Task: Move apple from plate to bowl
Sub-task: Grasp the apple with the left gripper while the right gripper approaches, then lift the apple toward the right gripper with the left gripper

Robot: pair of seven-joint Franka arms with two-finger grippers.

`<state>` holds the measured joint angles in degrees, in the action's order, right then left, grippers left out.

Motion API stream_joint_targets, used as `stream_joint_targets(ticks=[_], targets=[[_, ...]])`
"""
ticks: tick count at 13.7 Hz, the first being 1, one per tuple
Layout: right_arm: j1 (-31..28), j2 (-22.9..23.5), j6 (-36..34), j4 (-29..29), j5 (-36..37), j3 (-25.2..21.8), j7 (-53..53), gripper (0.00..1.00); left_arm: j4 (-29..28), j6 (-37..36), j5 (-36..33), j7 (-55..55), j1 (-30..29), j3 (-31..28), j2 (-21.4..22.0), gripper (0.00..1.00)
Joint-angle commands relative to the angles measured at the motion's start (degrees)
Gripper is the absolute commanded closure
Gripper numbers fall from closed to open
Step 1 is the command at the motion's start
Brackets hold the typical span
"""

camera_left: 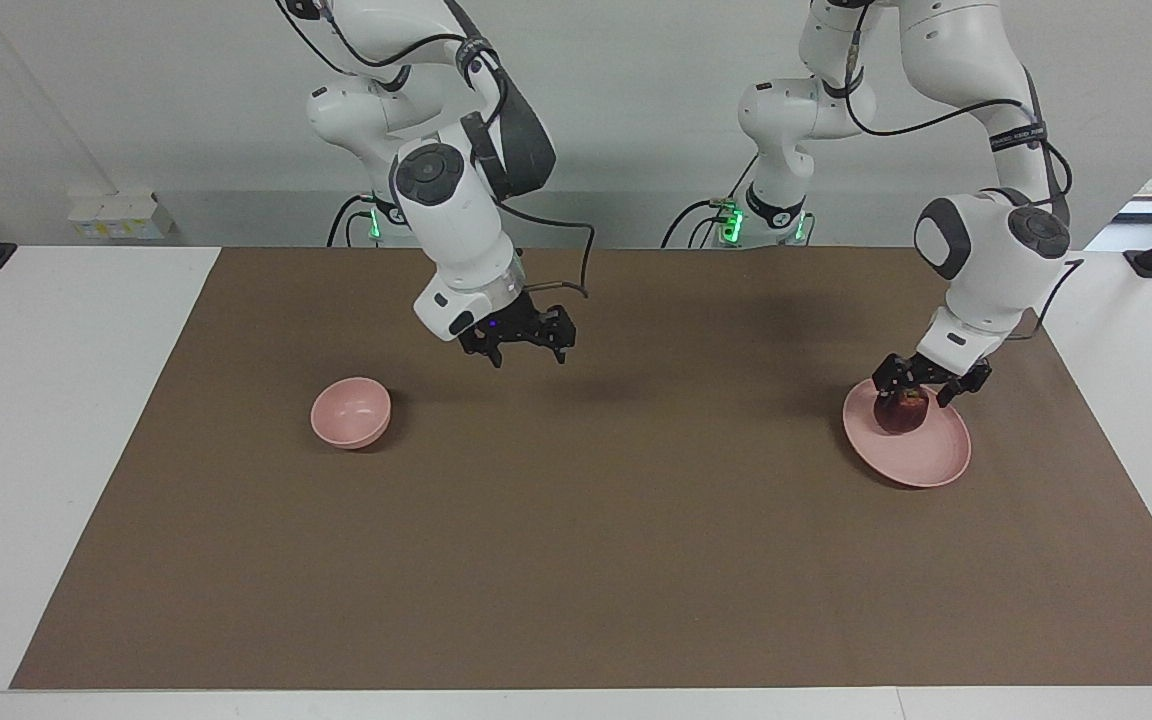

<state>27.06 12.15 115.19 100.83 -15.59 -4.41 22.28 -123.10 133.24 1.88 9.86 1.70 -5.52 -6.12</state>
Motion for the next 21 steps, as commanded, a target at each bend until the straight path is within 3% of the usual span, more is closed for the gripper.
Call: stream_joint_targets(ticks=[1, 3, 5, 8, 11, 15, 17, 21], targets=[[0.88, -0.55, 1.96, 2.53, -2.33, -0.08, 1.18, 0.00, -1.97, 1.94, 0.50, 1.13, -0.74, 0.33, 0.93, 0.06], [1.07, -0.55, 2.40, 2.62, -4.00, -0.08, 1.97, 0.00, -1.97, 1.94, 0.50, 1.13, -0.74, 0.33, 0.85, 0.24], [1.24, -0.46, 2.67, 2.71, -4.45, -0.08, 3.03, 0.00, -1.62, 1.85, 0.50, 1.04, -0.74, 0.33, 0.76, 0.58], [2.21, 0.15, 4.59, 3.76, -4.54, -0.08, 3.73, 0.00, -0.30, 1.06, 0.50, 0.87, -0.82, 0.25, 0.41, 0.96], [2.21, 0.50, 4.95, 3.33, -8.47, -0.08, 6.19, 0.00, 1.54, -0.33, 0.50, 0.96, -1.09, 0.33, 1.02, 1.00], [2.29, 1.03, 9.77, 2.97, -20.15, -0.08, 10.66, 0.00, 7.07, -9.29, 1.98, 0.78, -0.48, 0.95, 2.60, 1.00], [3.52, 1.38, 13.90, 2.97, -27.70, -0.08, 14.26, 0.00, 10.50, -14.12, 9.34, 0.60, -0.04, 0.95, 2.52, 1.00], [4.49, 2.08, 18.84, 1.57, -39.58, 0.01, 25.59, 0.00, 11.30, -13.79, 12.17, 0.69, 1.90, 2.70, 2.43, 1.00]])
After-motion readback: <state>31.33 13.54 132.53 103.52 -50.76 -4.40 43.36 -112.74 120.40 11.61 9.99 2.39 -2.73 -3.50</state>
